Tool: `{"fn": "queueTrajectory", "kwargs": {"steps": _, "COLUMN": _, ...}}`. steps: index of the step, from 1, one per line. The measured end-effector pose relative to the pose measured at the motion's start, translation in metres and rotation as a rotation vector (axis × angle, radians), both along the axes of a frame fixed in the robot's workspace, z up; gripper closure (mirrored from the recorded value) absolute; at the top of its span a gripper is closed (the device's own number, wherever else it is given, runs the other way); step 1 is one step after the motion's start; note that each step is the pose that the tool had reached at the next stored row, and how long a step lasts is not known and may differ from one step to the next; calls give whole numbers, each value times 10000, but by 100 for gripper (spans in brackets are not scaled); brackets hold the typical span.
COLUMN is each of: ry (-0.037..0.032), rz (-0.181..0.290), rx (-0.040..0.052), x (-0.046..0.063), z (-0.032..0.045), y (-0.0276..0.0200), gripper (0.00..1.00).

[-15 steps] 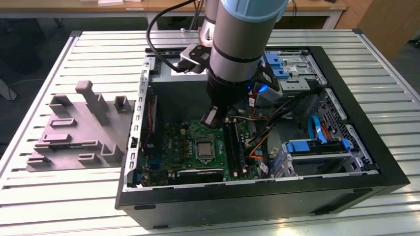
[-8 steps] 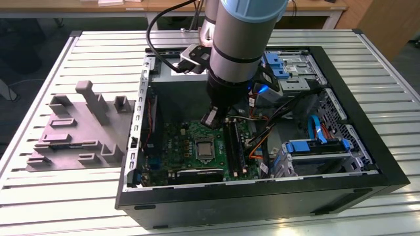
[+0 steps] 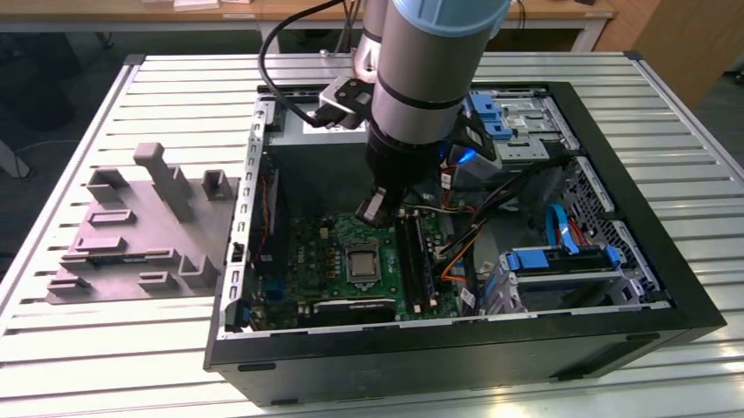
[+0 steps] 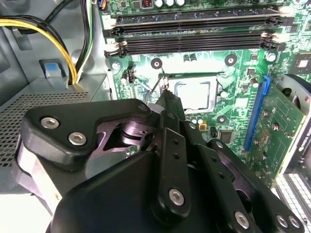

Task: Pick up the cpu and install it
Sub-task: 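Install the first cpu locking lever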

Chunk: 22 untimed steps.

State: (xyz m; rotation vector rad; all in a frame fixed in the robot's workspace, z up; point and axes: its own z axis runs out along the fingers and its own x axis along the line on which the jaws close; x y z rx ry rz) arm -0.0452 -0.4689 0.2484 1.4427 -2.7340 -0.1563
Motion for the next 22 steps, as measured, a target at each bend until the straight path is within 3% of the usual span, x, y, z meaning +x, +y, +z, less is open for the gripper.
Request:
{"fn": "queueTrajectory", "kwargs": {"steps": 4, "ry": 0, "rz": 0, "rx": 1, "x": 0, "z": 75, "y": 0, "gripper": 89}}
{"fn": "queueTrajectory", "kwargs": {"steps": 17, "ry": -2, "rz": 1, "rx": 1, "x": 155, "z": 70, "y": 43, "gripper": 89}}
{"fn": "queueTrajectory", "kwargs": {"steps": 22, "ry": -2, "rz": 0, "rx": 1, "x": 155, "z": 55, "y": 91, "gripper": 89}}
